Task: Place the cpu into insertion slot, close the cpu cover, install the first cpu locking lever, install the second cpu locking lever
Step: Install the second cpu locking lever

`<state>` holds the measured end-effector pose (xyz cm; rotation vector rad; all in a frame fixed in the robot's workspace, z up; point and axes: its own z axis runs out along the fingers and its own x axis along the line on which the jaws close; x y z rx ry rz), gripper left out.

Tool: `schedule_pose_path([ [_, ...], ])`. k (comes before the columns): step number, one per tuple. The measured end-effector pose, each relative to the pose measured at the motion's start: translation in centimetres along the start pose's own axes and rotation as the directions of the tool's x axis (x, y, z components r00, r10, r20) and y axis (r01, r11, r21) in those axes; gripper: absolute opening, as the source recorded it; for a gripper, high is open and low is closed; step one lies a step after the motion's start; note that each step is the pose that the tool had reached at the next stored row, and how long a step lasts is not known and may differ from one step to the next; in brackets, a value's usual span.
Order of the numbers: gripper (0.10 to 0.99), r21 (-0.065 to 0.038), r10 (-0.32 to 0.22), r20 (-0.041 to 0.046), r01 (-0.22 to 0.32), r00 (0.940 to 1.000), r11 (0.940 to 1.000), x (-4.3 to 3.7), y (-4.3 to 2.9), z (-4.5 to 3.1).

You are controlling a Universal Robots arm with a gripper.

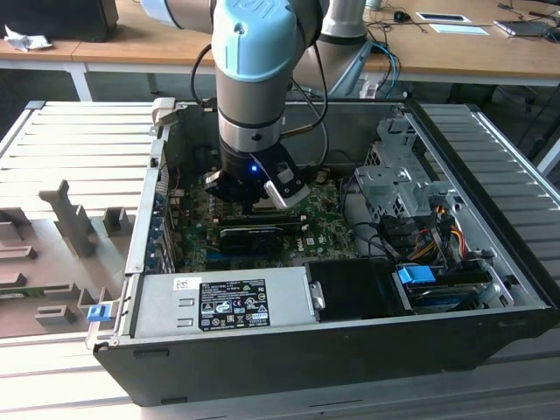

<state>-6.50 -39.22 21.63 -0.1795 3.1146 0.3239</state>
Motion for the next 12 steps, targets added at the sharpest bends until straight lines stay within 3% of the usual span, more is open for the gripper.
schedule_pose_path([
  [3,0.106,-0.016,0.0,0.0019,0.0,1.0,0.9999,0.31,0.02,0.08],
  [7,0.106,-0.026,0.0,0.0031,0.0,1.0,0.9996,0.48,0.01,0.17],
  [10,0.106,-0.056,0.0,0.0067,0.0,1.0,0.9984,0.88,-0.13,0.22],
  [12,0.106,-0.065,-0.001,0.0081,0.001,1.0,0.9979,1.11,-0.44,0.29],
])
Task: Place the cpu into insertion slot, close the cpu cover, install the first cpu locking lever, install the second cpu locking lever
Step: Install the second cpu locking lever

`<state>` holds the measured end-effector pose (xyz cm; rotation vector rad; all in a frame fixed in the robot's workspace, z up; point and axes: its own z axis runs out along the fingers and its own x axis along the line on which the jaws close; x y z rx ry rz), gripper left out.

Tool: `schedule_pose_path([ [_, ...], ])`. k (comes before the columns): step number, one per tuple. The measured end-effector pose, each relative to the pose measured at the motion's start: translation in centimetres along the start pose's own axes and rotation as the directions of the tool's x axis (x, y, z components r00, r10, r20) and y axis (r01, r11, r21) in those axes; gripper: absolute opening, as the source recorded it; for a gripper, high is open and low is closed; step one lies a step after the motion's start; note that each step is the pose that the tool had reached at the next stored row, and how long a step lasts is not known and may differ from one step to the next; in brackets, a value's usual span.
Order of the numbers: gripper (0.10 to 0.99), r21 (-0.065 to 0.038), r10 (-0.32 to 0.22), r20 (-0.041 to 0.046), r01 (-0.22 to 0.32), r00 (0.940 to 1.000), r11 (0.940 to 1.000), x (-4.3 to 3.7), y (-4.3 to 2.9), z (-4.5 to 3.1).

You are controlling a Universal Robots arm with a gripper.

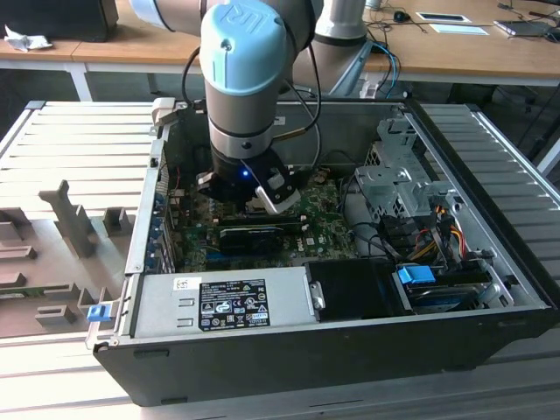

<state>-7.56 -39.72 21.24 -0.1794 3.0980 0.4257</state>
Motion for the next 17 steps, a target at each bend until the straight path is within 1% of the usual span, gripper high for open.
schedule_pose_path([
  [1,0.106,-0.008,0.0,0.0009,0.0,1.0,1.0,0.04,-0.27,-0.04],
  [2,0.106,-0.012,0.001,0.0015,-0.001,1.0,0.9999,0.05,-0.4,-0.07],
  [3,0.106,-0.014,0.001,0.0019,-0.001,1.0,0.9999,0.07,-0.49,-0.1],
  [5,0.106,-0.014,0.002,0.0017,-0.002,1.0,0.9999,0.01,-0.5,-0.15],
  [7,0.106,-0.014,0.002,0.0012,-0.002,1.0,0.9999,-0.32,-0.49,-0.37],
  [8,0.106,-0.014,0.002,0.0011,-0.002,1.0,0.9999,-0.38,-0.43,-0.6],
  [9,0.106,-0.014,0.002,0.0007,-0.002,1.0,0.9999,-0.42,-0.3,-1.05],
  [10,0.106,-0.014,0.002,0.0001,-0.002,1.0,0.9999,-0.45,-0.23,-1.32],
  [15,0.106,-0.015,0.005,-0.0045,-0.005,1.0,0.9999,-1.4,-0.37,-1.38],
  [17,0.106,-0.015,0.005,-0.0055,-0.005,1.0,0.9999,-1.57,-0.57,-1.38],
])
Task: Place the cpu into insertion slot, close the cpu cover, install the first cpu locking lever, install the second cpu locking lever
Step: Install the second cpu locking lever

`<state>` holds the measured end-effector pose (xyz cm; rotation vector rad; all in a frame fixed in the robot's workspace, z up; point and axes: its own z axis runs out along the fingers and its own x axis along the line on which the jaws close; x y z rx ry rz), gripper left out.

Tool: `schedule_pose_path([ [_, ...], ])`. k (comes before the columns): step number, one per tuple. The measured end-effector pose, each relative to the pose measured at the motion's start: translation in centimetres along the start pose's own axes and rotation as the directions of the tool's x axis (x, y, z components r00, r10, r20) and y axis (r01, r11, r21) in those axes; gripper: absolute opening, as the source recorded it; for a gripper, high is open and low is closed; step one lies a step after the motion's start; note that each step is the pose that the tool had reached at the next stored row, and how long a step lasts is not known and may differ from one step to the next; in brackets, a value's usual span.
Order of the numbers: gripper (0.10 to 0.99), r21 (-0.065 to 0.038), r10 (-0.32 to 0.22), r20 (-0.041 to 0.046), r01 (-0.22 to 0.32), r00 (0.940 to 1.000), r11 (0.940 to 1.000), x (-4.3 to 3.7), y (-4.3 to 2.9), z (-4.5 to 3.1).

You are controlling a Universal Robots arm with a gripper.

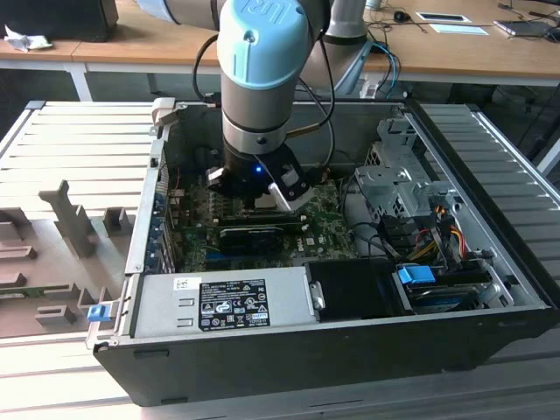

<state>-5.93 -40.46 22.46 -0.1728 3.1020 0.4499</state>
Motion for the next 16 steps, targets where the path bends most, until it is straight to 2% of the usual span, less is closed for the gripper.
schedule_pose_path([
  [5,0.106,-0.001,0.0,0.0004,0.0,1.0,1.0,0.13,-0.73,-0.07],
  [8,0.106,-0.009,0.0,0.0011,0.0,1.0,1.0,0.54,-0.9,0.07],
  [11,0.106,-0.022,0.0,0.0024,0.0,1.0,0.9998,1.08,-1.06,0.32],
  [16,0.106,-0.034,0.0,0.0039,0.0,1.0,0.9994,1.21,-1.4,1.08],
])
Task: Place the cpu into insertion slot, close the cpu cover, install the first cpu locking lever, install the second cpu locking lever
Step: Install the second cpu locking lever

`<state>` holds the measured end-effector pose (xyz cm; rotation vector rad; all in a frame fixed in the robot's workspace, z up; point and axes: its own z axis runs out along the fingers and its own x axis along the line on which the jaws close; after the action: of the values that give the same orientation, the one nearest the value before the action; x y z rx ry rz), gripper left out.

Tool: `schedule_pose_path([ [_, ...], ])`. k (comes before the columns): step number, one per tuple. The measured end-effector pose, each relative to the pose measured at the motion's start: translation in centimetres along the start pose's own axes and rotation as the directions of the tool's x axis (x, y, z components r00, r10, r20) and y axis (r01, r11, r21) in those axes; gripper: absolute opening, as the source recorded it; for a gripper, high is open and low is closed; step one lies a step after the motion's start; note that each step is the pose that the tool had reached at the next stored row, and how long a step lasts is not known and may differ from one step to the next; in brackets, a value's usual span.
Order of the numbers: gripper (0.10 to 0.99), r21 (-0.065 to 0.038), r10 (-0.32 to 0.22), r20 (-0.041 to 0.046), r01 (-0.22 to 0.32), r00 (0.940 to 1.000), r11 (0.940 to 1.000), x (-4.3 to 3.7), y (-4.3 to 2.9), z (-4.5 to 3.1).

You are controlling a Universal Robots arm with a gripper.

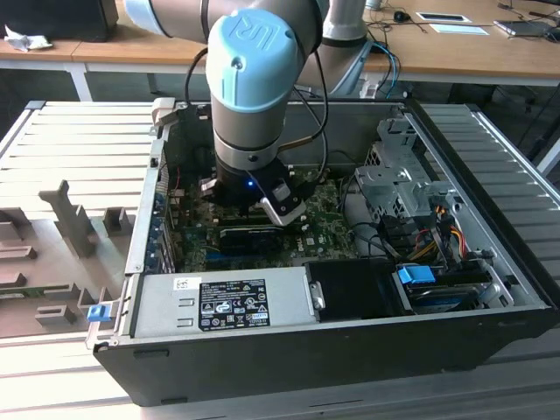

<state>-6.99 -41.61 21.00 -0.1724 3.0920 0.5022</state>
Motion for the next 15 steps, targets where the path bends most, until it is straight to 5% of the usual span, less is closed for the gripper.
schedule_pose_path([
  [11,0.106,-0.03,0.0,0.0031,0.0,1.0,0.9995,0.33,-0.49,1.35],
  [15,0.106,-0.052,0.0,0.0058,0.001,1.0,0.9986,0.43,-0.39,1.74],
])
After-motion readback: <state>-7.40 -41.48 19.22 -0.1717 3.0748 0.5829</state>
